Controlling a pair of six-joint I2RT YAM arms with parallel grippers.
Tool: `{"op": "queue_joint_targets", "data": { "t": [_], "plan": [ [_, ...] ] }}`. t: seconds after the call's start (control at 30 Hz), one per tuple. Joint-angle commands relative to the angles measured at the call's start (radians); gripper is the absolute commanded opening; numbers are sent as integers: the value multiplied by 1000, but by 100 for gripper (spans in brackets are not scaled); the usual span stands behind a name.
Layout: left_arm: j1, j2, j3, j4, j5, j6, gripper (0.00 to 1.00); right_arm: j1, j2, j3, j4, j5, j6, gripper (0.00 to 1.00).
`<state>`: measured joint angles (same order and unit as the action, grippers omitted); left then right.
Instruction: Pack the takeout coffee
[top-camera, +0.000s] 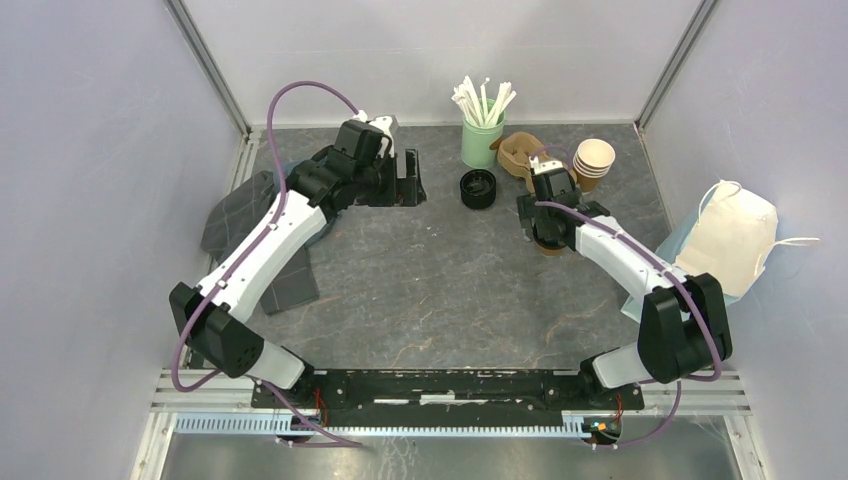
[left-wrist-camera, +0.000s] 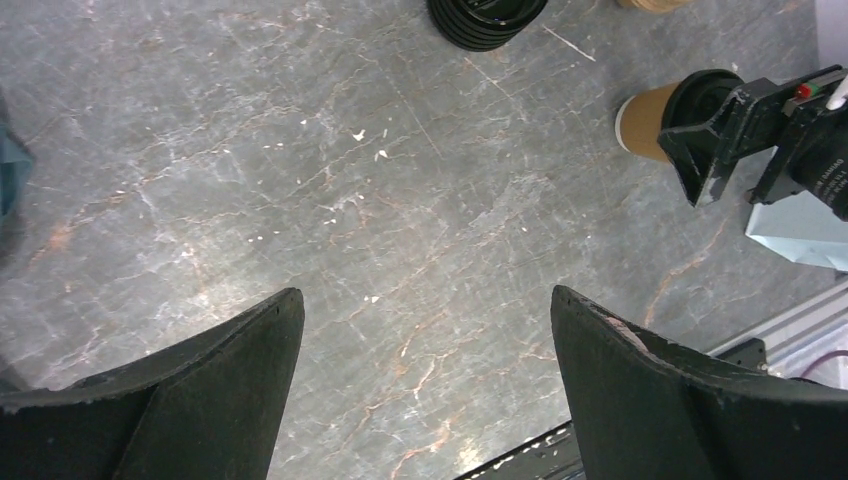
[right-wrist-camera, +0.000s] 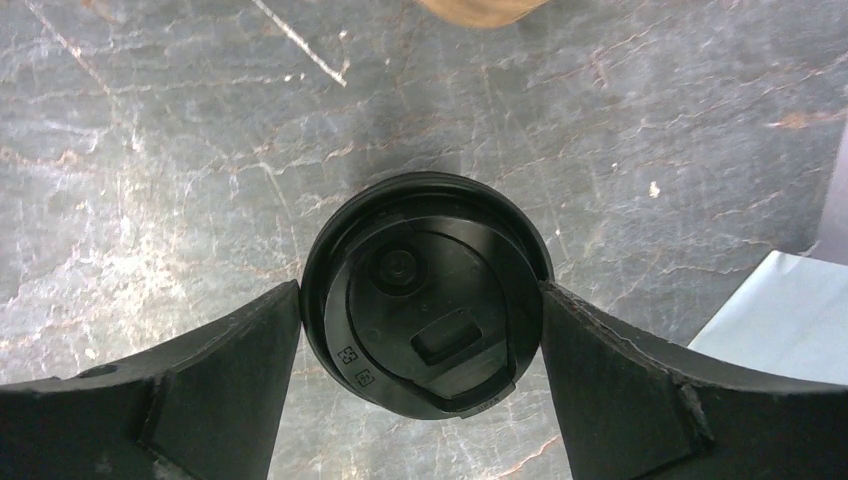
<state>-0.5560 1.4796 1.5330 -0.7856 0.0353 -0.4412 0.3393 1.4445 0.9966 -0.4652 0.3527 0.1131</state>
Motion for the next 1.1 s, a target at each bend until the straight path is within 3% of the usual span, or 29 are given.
{"op": "queue_joint_targets", "data": {
  "t": [0.0,0.13,0.7,0.93,1.07],
  "plan": [
    [13,13,45,-22,16,111,98,-9,-20,29,-84,-7,48,93],
    [12,27,45,-18,25,120,98,-25,-18,81,-125,-10,54,98],
    [27,80,84,-16,41,119,98,-56,84,410,-216,-53,39,98],
    [75,74,108,-30,16,141,99,-247,310,738,-279,65,243,91],
    [82,74,93,-27,16,148,99,-325,436,872,-260,88,238,88]
  ]
}}
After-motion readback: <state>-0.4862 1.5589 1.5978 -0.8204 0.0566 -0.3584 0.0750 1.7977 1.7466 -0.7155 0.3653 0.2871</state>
